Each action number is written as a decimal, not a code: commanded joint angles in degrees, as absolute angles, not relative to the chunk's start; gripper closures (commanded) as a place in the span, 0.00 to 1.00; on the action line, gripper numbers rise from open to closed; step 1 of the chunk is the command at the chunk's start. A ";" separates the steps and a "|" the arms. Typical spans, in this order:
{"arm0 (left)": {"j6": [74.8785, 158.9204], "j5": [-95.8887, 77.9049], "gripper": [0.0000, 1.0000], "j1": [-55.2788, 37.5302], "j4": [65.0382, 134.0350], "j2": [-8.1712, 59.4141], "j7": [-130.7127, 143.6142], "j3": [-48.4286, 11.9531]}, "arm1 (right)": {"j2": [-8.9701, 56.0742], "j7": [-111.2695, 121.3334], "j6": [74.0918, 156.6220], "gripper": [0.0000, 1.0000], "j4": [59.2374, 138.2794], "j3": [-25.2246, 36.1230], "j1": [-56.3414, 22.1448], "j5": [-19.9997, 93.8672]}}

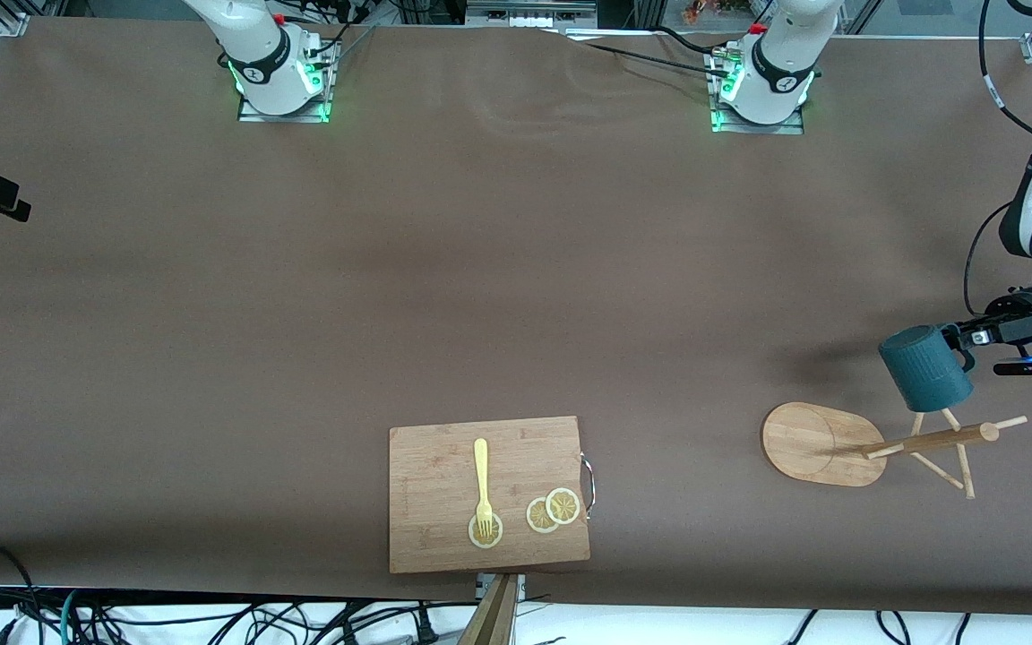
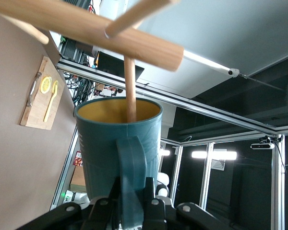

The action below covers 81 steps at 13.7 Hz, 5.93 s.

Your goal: Pass cup and hang on rack

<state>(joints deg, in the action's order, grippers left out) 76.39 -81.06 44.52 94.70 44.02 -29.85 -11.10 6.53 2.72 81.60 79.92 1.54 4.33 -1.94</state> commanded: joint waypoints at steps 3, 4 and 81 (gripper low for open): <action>76.03 -84.71 1.00 42.98 89.47 47.02 -25.40 -10.99 | 5.98 2.90 81.21 0.00 80.24 1.58 4.39 -1.14; 76.11 -85.51 1.00 42.89 89.47 47.63 -25.40 -10.90 | 5.98 2.90 81.21 0.00 80.16 1.58 4.39 -1.14; 85.69 3.25 0.00 -7.12 87.36 4.92 4.40 2.81 | 6.42 3.43 82.00 0.00 80.24 1.85 4.75 -1.23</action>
